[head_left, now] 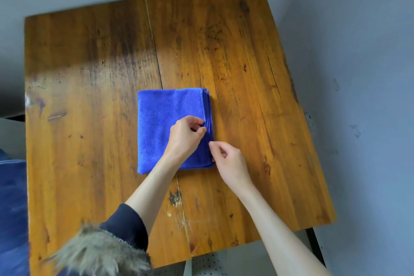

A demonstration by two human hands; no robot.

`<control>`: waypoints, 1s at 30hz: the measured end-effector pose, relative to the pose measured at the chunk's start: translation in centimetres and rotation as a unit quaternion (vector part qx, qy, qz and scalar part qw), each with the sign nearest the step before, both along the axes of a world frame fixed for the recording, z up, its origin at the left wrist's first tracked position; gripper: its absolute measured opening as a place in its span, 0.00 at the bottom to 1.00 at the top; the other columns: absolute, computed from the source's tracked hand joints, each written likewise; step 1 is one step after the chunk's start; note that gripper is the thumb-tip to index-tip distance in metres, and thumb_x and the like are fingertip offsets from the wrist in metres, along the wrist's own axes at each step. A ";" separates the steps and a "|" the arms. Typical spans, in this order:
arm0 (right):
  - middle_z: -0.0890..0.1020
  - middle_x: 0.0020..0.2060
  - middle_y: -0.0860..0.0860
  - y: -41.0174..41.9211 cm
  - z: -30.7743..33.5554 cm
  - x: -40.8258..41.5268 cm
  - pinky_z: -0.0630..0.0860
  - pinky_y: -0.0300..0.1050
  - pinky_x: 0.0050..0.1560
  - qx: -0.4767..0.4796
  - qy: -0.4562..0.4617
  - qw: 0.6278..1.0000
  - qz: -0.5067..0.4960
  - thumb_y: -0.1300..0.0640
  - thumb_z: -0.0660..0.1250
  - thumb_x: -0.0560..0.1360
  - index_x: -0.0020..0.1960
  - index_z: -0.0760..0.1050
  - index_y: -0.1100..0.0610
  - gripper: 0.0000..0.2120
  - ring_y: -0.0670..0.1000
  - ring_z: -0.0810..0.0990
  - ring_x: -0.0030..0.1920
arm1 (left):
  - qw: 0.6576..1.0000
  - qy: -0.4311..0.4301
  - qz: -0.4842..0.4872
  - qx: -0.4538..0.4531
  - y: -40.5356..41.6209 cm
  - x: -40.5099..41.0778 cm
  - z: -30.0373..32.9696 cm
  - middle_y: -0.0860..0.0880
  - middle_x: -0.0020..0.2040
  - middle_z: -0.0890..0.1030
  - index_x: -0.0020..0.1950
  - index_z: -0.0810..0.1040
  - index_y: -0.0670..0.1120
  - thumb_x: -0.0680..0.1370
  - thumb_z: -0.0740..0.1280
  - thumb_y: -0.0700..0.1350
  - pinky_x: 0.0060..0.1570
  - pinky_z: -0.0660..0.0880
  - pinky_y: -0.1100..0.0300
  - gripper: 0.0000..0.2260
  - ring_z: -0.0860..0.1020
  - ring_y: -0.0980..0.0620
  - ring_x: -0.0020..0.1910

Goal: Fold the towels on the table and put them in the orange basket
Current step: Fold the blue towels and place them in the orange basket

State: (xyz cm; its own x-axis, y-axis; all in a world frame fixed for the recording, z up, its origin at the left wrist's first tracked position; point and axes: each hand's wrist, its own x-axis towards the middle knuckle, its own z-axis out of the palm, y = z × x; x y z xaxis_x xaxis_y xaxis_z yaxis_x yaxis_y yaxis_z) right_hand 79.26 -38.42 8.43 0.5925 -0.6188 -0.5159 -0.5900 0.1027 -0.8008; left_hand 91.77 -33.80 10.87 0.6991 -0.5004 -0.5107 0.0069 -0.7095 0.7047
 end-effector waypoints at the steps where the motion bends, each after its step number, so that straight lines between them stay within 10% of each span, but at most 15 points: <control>1: 0.80 0.37 0.43 -0.1 0.1 0.3 0.76 0.42 0.43 0.001 0.008 1.000 -0.001 0.46 0.63 0.77 0.48 0.78 0.50 0.10 0.43 0.78 0.40 | 1.000 -0.020 -0.006 -0.016 0.4 0.0 0.1 0.49 0.46 0.81 0.52 0.80 0.46 0.77 0.65 0.40 0.51 0.77 0.57 0.07 0.79 0.49 0.46; 4: 0.78 0.34 0.43 -0.2 0.5 1.5 0.76 0.45 0.42 -0.063 0.066 0.996 0.024 0.41 0.65 0.73 0.48 0.76 0.51 0.13 0.46 0.79 0.39 | 0.974 -0.209 -0.020 -0.083 2.7 0.1 0.5 0.49 0.47 0.81 0.50 0.80 0.45 0.77 0.62 0.35 0.47 0.69 0.69 0.09 0.77 0.48 0.48; 8: 0.76 0.33 0.47 0.2 0.8 2.8 0.70 0.44 0.38 -0.156 0.138 0.976 0.057 0.44 0.62 0.76 0.41 0.69 0.51 0.12 0.54 0.77 0.38 | 0.904 -0.414 -0.103 -0.008 6.8 1.1 -0.9 0.43 0.61 0.77 0.59 0.78 0.41 0.76 0.61 0.37 0.64 0.65 0.46 0.13 0.68 0.37 0.67; 19: 0.75 0.41 0.45 0.4 0.6 2.6 0.69 0.41 0.44 -0.104 0.126 0.986 -0.025 0.51 0.64 0.76 0.46 0.73 0.52 0.05 0.50 0.77 0.46 | 0.851 -0.394 -0.299 0.177 7.9 1.0 -4.2 0.44 0.75 0.61 0.75 0.61 0.50 0.80 0.48 0.53 0.70 0.51 0.37 0.23 0.57 0.38 0.74; 24: 0.75 0.60 0.56 1.0 1.0 3.5 0.71 0.53 0.55 -0.417 0.052 0.907 0.031 0.60 0.64 0.75 0.61 0.74 0.59 0.15 0.58 0.74 0.60 | 0.865 -0.390 -0.289 0.131 7.7 2.0 -3.2 0.43 0.75 0.61 0.73 0.64 0.47 0.80 0.49 0.48 0.71 0.51 0.38 0.22 0.56 0.38 0.74; 30: 0.64 0.72 0.60 0.0 -1.0 8.5 0.59 0.59 0.72 -0.500 0.058 0.836 0.221 0.61 0.61 0.76 0.71 0.64 0.64 0.24 0.59 0.60 0.73 | 0.868 -0.412 -0.256 0.104 5.4 5.4 -3.2 0.39 0.74 0.61 0.72 0.64 0.37 0.75 0.48 0.37 0.72 0.52 0.39 0.25 0.56 0.37 0.74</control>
